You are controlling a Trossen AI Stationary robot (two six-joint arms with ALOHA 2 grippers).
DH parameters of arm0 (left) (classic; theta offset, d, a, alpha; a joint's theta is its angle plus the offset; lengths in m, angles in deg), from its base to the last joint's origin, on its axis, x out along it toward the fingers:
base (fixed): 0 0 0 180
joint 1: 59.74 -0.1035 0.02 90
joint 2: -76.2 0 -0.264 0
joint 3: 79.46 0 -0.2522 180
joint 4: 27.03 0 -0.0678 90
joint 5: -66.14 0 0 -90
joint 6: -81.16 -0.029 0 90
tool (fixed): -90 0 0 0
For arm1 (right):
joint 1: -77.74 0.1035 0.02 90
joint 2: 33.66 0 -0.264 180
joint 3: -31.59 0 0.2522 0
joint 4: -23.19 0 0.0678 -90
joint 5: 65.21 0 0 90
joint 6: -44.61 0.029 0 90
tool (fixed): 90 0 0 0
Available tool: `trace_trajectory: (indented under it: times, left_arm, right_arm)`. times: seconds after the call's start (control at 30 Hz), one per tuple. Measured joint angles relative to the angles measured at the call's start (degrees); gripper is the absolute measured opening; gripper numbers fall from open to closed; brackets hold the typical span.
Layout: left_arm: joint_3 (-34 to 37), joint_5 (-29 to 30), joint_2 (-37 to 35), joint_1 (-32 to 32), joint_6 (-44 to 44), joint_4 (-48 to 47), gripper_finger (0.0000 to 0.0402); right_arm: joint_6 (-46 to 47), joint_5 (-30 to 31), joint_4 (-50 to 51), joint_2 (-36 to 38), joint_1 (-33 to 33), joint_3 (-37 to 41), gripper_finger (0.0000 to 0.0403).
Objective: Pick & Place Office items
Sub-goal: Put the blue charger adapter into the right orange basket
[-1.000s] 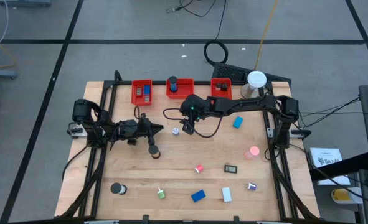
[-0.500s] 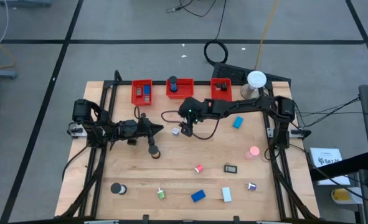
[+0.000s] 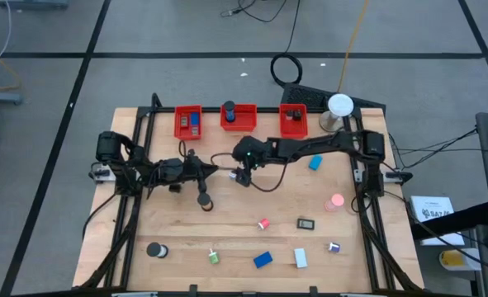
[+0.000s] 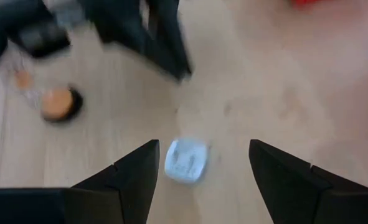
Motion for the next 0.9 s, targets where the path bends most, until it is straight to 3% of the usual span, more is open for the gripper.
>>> trace_trajectory:
  times: [0.3, 0.5, 0.67, 0.9]
  left_arm:
    - [-0.2, 0.0, 0.0, 0.0, 0.2, 0.0, 0.0033]
    - [-0.2, -0.6, 0.0, 0.1, 5.3, -0.2, 0.0033]
    - [-0.2, -1.5, 0.0, 0.1, 1.4, -0.8, 0.0033]
    - [-0.2, -1.5, 0.0, 0.1, 1.4, -1.5, 0.0033]
  right_arm:
    - [1.3, 0.3, -3.8, -3.2, 0.7, -0.2, 0.0243]
    - [1.7, 1.5, -5.4, -5.4, 1.2, -0.3, 0.0242]
    - [1.4, 1.8, -6.9, -7.8, 1.7, -0.1, 0.0240]
    - [1.4, 1.8, -6.7, -8.5, 1.7, 0.1, 0.0183]
